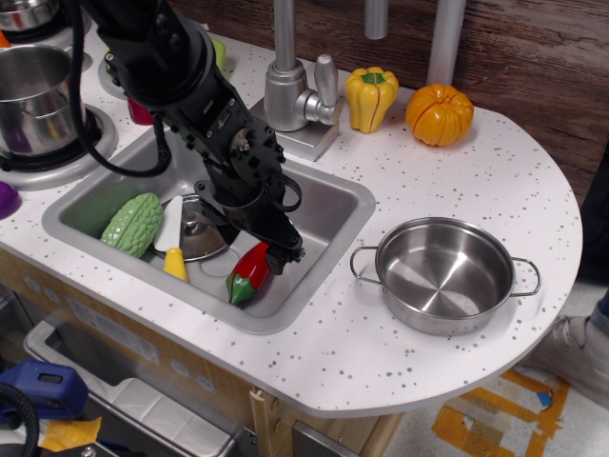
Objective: Put pepper in pot or pan
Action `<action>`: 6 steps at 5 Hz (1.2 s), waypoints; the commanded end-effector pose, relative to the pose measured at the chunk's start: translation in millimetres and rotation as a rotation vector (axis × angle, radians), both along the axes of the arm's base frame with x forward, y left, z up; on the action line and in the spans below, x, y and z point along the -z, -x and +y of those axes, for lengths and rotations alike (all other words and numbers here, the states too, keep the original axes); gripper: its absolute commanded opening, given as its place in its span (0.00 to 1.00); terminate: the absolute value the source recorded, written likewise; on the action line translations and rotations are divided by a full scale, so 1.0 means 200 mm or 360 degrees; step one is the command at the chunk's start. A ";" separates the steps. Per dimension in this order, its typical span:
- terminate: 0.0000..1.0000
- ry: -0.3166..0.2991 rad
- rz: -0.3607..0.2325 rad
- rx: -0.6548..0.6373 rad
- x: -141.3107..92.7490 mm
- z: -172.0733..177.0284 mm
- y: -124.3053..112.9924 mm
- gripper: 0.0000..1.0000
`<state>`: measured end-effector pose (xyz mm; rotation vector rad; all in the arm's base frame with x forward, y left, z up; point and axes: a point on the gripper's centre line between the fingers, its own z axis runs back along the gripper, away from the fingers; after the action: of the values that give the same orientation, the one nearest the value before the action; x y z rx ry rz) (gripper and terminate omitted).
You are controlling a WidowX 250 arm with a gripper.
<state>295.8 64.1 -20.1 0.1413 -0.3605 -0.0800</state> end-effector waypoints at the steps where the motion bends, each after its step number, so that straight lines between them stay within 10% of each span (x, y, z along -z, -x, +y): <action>1: 0.00 0.0000 0.0000 0.0000 0.00 0.00 0.00 1.00; 4: 0.00 0.0170 -0.0017 0.0027 0.17 0.11 -0.09 1.00; 5: 0.00 0.0152 -0.0011 -0.0030 0.18 0.10 -0.09 0.00; 6: 0.00 0.0117 -0.0014 -0.0057 0.15 0.08 -0.08 0.00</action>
<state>297.8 75.4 -58.9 0.0725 -0.2839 -0.0268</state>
